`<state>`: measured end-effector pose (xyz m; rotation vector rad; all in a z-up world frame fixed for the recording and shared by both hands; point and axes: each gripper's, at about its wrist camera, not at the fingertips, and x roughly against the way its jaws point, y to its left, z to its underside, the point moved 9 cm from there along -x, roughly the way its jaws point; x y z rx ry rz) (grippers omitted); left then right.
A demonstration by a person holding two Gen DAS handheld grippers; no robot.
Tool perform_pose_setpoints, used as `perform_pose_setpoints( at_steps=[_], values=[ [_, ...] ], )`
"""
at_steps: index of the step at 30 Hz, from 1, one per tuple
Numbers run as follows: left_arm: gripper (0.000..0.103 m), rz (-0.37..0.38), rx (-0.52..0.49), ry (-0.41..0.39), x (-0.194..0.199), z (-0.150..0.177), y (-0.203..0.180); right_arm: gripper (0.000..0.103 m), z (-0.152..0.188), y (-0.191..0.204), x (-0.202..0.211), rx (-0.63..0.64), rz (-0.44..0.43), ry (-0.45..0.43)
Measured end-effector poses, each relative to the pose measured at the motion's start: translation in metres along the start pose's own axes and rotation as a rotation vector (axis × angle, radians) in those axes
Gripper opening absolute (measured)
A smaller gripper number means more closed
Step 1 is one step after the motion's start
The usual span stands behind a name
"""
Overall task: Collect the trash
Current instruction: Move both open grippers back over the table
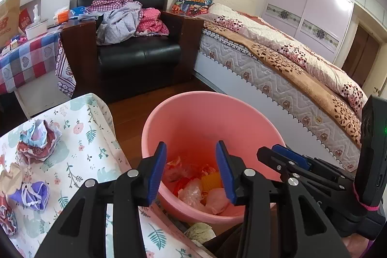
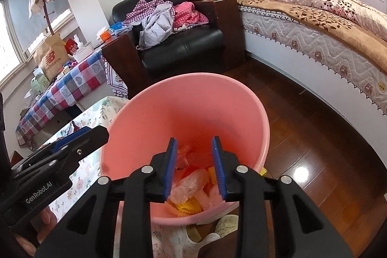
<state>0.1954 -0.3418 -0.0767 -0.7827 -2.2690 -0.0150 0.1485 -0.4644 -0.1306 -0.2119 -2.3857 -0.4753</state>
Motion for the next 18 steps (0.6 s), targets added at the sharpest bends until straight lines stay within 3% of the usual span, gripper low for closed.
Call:
perform_pose_setpoints(
  at_steps=[7,12,18],
  values=[
    [0.047,-0.017,-0.001,-0.035,0.027,0.001,0.003,0.031,0.003,0.020,0.021,0.031,-0.032,-0.018],
    [0.048,-0.036,-0.004,-0.063,0.050,0.005,0.011,0.042,0.008,0.036,0.035,0.050,-0.060,-0.032],
    [0.048,-0.108,-0.007,-0.090,0.079,0.015,0.033,0.042,0.013,0.060,0.046,0.086,-0.093,-0.040]
  ],
)
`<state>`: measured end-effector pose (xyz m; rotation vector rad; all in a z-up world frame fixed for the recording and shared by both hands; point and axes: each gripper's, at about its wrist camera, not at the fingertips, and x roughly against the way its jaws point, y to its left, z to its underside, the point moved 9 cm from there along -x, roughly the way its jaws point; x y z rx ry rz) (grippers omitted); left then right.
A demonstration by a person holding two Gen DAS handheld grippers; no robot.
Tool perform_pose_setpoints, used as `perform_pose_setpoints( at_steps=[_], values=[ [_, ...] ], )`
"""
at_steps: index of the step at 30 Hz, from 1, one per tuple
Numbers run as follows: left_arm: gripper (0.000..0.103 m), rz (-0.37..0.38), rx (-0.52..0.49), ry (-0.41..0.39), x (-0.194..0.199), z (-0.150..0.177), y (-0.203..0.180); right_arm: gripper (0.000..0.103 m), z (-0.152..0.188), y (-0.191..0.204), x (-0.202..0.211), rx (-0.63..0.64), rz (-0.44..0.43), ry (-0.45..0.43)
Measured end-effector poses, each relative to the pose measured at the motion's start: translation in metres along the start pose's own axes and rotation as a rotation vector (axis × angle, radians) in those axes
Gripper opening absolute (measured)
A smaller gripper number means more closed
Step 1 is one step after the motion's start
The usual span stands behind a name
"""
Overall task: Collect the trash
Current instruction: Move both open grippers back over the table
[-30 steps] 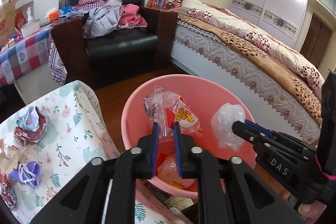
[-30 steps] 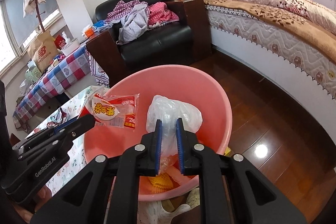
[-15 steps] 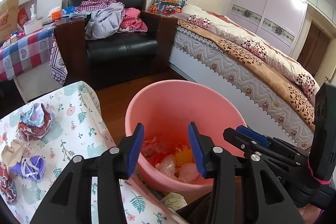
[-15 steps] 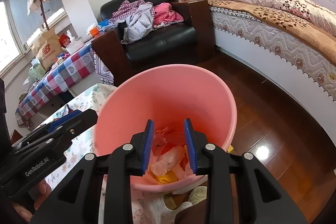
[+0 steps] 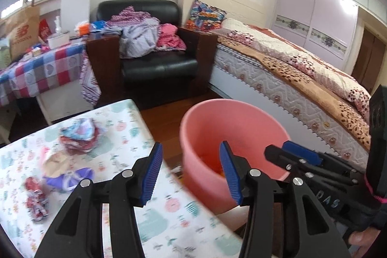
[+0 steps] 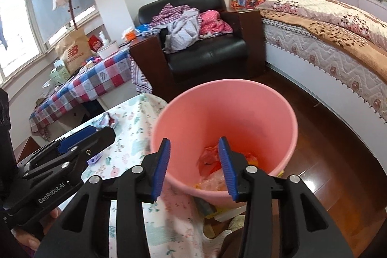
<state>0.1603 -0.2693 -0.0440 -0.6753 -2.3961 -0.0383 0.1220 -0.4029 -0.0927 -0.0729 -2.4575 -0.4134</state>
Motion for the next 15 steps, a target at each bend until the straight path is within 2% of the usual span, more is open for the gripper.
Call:
perform_pose_setpoints(
  at_steps=[10,15],
  values=[
    [0.048,-0.132,0.066,-0.040,0.050,0.020,0.074,0.042,0.011,0.050,-0.002,0.063,-0.068,0.021],
    [0.048,-0.208,0.152,-0.033,0.073,0.041,0.127,0.042,0.017,0.073,-0.003,0.102,-0.114,0.022]
  ],
)
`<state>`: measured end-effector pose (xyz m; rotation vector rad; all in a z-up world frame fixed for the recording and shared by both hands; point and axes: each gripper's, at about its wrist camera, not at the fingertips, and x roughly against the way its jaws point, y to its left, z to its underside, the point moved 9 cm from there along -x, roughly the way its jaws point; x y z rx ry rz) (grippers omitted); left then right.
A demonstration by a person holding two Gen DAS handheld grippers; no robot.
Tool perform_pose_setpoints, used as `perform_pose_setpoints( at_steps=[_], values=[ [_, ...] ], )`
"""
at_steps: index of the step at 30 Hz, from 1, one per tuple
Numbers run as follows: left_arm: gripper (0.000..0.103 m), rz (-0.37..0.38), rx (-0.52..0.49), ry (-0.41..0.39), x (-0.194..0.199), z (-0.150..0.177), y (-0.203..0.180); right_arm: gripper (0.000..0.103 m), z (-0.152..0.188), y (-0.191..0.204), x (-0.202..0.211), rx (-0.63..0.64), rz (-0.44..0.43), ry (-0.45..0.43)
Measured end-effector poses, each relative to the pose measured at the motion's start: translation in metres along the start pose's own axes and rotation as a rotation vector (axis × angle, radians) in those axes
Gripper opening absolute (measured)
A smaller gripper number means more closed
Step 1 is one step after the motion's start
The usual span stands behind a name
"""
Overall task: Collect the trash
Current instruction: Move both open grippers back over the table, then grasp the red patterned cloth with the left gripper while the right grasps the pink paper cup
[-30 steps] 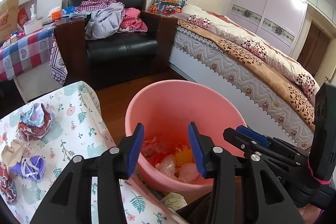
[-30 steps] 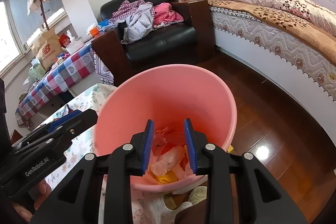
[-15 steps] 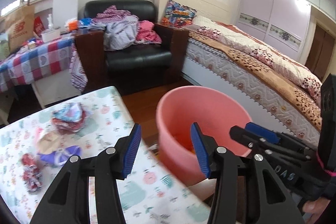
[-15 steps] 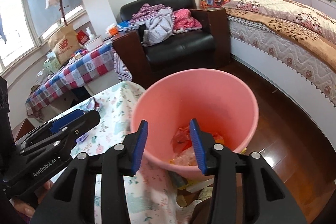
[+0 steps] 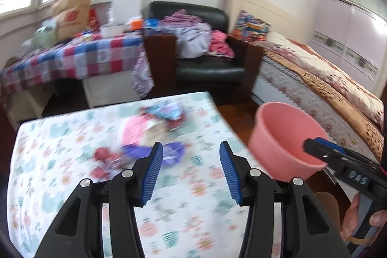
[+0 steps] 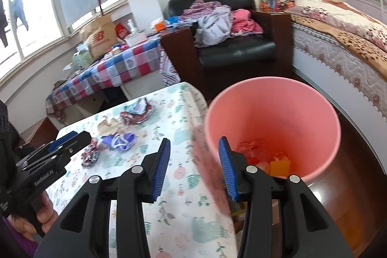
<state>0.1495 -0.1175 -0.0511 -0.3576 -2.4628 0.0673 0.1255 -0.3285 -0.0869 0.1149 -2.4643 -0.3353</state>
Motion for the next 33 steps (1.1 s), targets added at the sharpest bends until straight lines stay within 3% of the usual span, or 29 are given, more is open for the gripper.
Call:
perform_pose_setpoints(
  at_steps=[7,14,23,29,30,33],
  values=[
    [0.048,-0.082,0.077,0.018,0.004,0.014,0.064,0.042,0.007,0.018,-0.012,0.029,-0.027,0.035],
    [0.048,-0.123,0.181,0.094,-0.008,0.033,0.112,0.042,0.020,0.030,-0.029,0.055,-0.038,0.087],
    [0.048,-0.145,0.199,0.156,-0.040,0.043,0.128,0.042,0.022,0.053,-0.044,0.088,-0.084,0.126],
    [0.048,-0.081,0.247,0.187,-0.054,0.053,0.130,0.042,0.022,0.074,-0.050,0.125,-0.129,0.135],
    [0.046,-0.074,0.245,0.185,-0.055,0.053,0.129,0.042,0.022,0.078,-0.052,0.132,-0.132,0.139],
    [0.027,-0.040,0.231,0.182,-0.055,0.052,0.121,0.042,0.024,0.086,-0.058,0.146,-0.144,0.155]
  ],
)
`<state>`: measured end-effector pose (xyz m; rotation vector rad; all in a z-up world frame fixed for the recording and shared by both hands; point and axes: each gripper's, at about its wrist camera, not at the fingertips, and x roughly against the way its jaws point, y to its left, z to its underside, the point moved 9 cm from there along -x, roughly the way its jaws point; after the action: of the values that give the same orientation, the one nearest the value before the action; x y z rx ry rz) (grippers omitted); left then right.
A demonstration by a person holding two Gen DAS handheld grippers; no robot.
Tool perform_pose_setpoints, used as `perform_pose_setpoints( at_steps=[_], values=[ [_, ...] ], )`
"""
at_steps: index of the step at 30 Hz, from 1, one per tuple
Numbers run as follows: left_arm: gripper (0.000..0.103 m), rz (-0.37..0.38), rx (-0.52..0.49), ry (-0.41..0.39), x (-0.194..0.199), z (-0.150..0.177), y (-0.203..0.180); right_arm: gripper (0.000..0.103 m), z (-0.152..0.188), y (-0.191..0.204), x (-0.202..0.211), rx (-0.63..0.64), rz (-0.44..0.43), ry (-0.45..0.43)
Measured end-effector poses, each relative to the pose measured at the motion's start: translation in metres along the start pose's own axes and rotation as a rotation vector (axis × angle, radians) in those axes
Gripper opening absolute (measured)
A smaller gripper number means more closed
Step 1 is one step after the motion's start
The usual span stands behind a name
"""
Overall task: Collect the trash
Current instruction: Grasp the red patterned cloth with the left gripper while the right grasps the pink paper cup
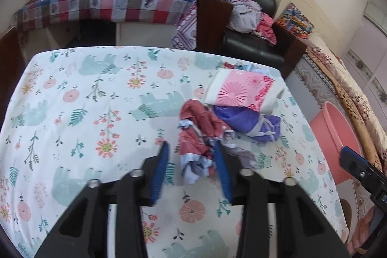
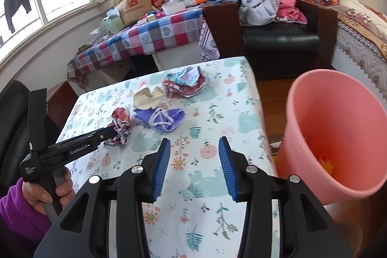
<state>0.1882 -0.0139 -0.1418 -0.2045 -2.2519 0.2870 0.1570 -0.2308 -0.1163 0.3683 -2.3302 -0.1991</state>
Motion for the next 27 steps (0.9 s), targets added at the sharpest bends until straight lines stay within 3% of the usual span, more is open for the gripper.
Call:
perform_pose_setpoints(
  at_steps=[4,16,22,27],
  values=[
    [0.019,0.000,-0.022,-0.022,0.004,-0.001,-0.006,0.042,-0.005,0.014,-0.008,0.022,-0.024,0.010],
    [0.018,-0.013,-0.018,-0.076,0.031,0.004,0.002,0.042,-0.052,0.069,-0.040,0.085,-0.163,0.025],
    [0.018,-0.017,0.016,-0.084,0.040,0.006,0.016,0.042,-0.074,0.092,-0.070,0.203,-0.143,0.035],
    [0.018,-0.019,0.032,-0.075,0.041,0.011,0.022,0.042,-0.071,0.096,-0.107,0.235,-0.127,0.117]
  ],
)
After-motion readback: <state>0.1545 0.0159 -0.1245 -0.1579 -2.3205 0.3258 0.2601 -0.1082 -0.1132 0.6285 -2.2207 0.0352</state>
